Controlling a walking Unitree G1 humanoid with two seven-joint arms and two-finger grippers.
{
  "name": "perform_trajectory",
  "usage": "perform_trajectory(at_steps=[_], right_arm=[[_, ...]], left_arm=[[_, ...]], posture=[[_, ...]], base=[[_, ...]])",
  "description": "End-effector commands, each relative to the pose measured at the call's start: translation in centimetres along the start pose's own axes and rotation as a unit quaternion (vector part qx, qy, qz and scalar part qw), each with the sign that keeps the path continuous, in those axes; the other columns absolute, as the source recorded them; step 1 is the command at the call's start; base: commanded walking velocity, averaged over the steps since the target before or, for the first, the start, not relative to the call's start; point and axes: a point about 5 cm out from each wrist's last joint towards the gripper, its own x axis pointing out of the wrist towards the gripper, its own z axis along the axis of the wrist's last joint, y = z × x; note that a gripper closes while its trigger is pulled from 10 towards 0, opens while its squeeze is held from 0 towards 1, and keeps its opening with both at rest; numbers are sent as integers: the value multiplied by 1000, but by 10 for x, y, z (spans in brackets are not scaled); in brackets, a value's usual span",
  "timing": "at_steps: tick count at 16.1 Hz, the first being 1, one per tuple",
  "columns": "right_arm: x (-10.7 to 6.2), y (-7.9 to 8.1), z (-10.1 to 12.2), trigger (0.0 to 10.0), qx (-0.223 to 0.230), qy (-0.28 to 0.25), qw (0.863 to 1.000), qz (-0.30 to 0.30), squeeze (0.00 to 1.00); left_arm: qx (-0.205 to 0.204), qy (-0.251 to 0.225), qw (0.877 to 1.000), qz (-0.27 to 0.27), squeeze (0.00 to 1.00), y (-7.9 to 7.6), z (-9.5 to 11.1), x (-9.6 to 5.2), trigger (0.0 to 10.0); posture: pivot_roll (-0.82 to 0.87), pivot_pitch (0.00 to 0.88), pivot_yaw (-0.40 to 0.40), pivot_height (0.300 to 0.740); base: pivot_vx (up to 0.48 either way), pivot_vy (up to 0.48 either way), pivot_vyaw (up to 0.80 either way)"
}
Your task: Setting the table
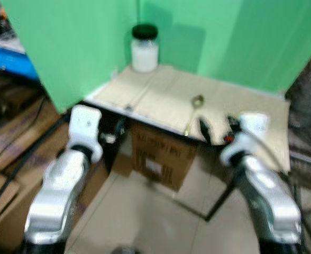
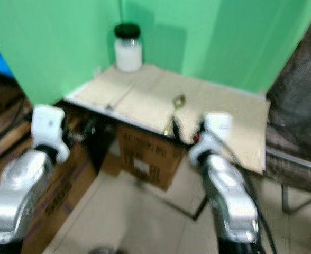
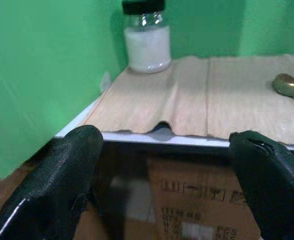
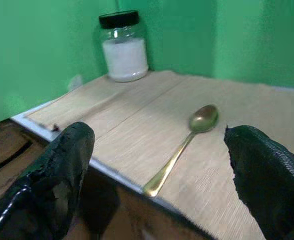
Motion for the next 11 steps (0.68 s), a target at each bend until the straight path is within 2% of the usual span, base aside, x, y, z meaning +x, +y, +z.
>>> perform_trajectory(at_steps=[1,3,7,10,11], right_arm=[[0,-3,-6,10000,-5,28,1000,-2,1000],[3,-2,-8,10000,-8,40,999,1,1000],[6,-5,-10,10000,-15,48,999,-11,1000],[7,-3,-10,10000,-13,52,999,-11,1000],[8,-2,-10,10000,-9,51,999,-9,1000]], left_arm=[[4,-8,1000,-23,992,-8,1,0,10000],[4,-9,999,-32,992,-9,2,0,10000],[9,-11,999,-48,1000,-13,1,-1,10000],[11,-11,998,-54,1000,-15,1,-2,10000],[11,-10,998,-54,1000,-14,0,-2,10000]], posture=[[120,0,-2,740],[122,0,-4,740],[120,0,-6,740],[121,0,-8,740],[120,0,-10,740]], base=[[0,0,0],[126,0,0],[320,0,0],[391,0,677],[394,0,0]])
